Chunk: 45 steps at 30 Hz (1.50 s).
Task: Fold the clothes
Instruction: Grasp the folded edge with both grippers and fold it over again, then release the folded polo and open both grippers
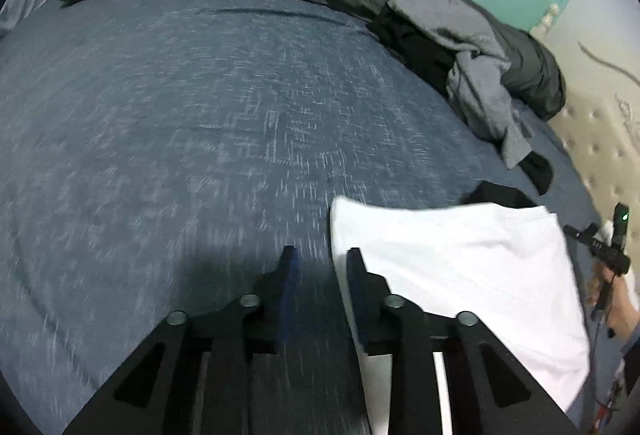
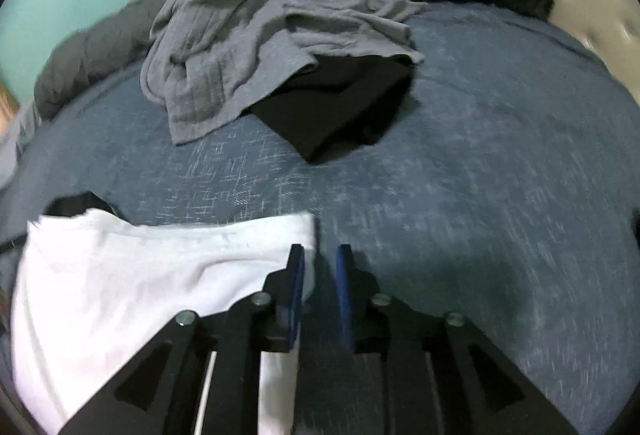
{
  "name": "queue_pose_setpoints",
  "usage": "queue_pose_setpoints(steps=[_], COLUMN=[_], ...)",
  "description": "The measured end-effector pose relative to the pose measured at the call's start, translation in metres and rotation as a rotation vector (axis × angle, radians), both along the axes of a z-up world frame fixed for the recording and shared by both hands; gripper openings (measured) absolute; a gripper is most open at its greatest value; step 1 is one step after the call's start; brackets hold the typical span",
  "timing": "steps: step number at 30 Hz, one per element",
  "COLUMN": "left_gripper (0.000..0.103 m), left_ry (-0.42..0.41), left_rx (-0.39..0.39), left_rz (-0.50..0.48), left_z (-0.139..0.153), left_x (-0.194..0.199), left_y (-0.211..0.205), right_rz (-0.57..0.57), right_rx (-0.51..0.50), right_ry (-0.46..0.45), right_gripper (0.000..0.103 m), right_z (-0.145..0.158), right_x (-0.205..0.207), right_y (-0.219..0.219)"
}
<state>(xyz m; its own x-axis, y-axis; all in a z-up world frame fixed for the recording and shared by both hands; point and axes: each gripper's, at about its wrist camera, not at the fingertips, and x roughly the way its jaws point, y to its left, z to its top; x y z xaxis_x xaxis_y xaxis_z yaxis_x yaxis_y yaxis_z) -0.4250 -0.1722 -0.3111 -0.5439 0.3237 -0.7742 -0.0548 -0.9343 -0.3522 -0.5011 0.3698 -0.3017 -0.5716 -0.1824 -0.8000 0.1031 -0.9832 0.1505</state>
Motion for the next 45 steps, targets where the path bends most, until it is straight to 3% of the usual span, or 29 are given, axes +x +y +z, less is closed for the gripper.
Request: queue_pose_setpoints(steps=[4,8,16,24,28,31,35,38,45], left_gripper=[0.042,0.042,0.043,0.043,0.042,0.027,0.003,0.002,0.002], left_ry=[-0.011,-0.040,-0.128,-0.173,-0.179,-0.180,-0.170,-0.154,-0.132], left_rx=[0.025,0.054,0.103,0.145,0.170,0.172,0.160,0.148,0.149], left_rz=[-0.013,-0.024,-0.044,-0.056,-0.061,-0.069,-0.101,-0.116,-0.088], left_z=[0.009,0.012,0.005,-0.017,-0.024,-0.026,-0.022,-0.015,0.000], left_x=[0.031,0.069,0.153,0.193,0.202,0.204,0.206,0.208,0.221], left_y=[-0.004,-0.004,0.007,0.020,0.023,0.027,0.032,0.032,0.006], right_rz=[-0.006,0.048,0.111,0.108,0.118,0.123,0.120,0.122,0.136], right_rx=[-0.089,-0.182,-0.251,-0.295,-0.313,-0.320,-0.321,-0.312,-0.299], right_ry=[-0.014,-0.064,-0.177,-0.227,-0.247,-0.266,-0.260,-0.244,-0.197], right_gripper=[0.030,0.036,0.040,0.041,0.041,0.040,0.021,0.007,0.003], right_z=[0.014,0.020,0.015,0.005,0.001,-0.007,-0.009,-0.007,0.017], right_x=[0.037,0.090,0.184,0.230,0.240,0.245,0.249,0.250,0.252], right_y=[0.024,0.034,0.032,0.033,0.029,0.026,0.025,0.026,0.044])
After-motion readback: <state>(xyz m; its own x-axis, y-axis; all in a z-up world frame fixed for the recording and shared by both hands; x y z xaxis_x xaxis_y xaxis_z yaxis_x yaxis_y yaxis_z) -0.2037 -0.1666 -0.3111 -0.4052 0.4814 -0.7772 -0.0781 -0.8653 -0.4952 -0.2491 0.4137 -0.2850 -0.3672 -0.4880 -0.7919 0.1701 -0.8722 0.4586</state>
